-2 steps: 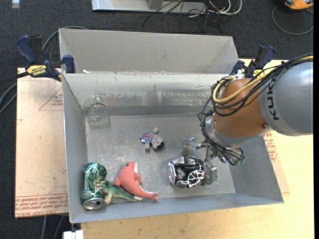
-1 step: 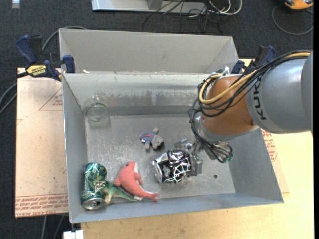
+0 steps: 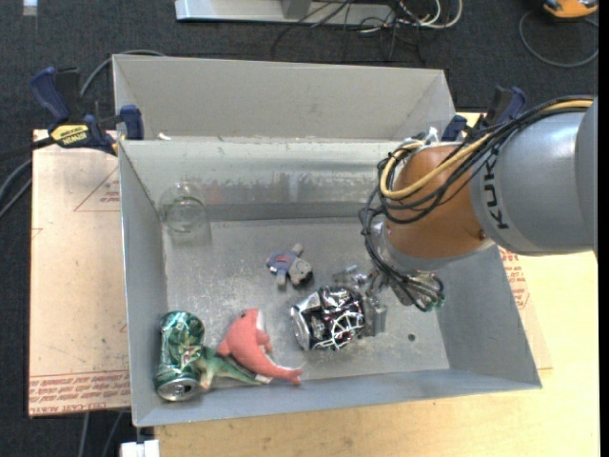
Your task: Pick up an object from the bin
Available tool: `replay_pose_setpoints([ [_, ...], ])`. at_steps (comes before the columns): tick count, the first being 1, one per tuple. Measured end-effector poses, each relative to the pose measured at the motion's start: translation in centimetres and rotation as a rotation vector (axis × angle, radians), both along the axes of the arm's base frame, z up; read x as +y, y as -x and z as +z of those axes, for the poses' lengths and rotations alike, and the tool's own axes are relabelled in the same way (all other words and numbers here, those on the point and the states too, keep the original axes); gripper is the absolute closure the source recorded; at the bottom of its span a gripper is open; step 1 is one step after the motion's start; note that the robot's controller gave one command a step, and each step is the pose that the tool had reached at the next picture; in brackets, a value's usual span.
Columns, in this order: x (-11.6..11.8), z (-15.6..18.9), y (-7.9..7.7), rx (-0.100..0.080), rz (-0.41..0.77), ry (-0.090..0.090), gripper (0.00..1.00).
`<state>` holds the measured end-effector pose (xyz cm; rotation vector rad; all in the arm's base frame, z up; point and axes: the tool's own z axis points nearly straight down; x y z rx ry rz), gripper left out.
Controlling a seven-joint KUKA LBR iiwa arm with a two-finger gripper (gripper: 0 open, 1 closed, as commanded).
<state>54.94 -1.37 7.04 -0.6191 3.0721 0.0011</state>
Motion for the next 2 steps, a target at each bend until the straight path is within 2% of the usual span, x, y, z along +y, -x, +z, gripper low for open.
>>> replay_pose_setpoints([
  [1, 0.16, 11.49, 1.03, -0.003, -0.008, -0.001, 1.0],
  [2, 0.16, 11.49, 1.03, -0.003, -0.008, -0.001, 1.0],
])
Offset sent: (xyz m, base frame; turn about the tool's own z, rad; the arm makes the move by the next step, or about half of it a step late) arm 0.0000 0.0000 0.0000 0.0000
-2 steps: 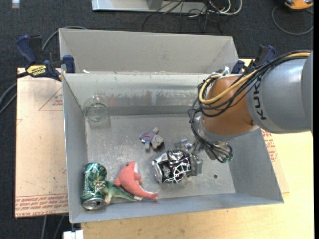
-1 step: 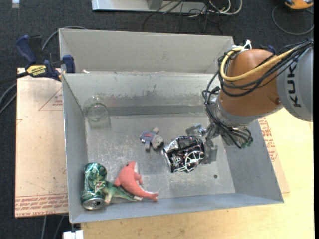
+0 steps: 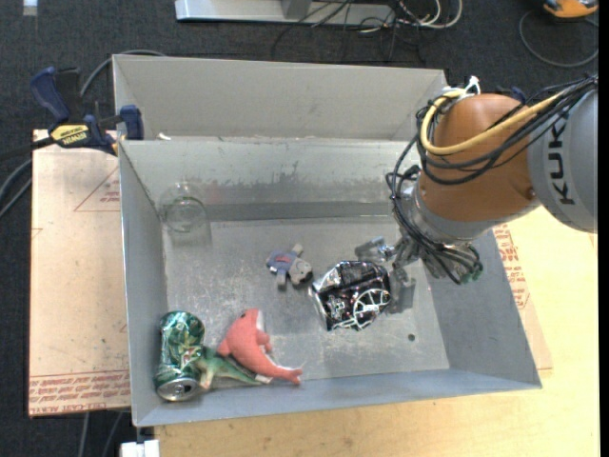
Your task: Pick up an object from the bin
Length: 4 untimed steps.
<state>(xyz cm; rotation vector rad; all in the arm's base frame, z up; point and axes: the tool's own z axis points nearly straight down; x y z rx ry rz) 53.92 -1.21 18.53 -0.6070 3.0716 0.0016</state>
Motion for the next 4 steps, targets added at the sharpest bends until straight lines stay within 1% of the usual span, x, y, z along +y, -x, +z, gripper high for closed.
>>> replay_pose_setpoints([
  [1, 0.4, 15.5, 0.3, -0.004, -0.061, -0.001, 1.0],
  [2, 0.4, 15.5, 0.3, -0.004, -0.061, -0.002, 1.0],
  [3, 1.0, 4.1, -1.8, -0.009, -0.102, -0.003, 1.0],
  [4, 1.4, 2.1, -1.7, -0.001, -0.102, -0.003, 1.0],
])
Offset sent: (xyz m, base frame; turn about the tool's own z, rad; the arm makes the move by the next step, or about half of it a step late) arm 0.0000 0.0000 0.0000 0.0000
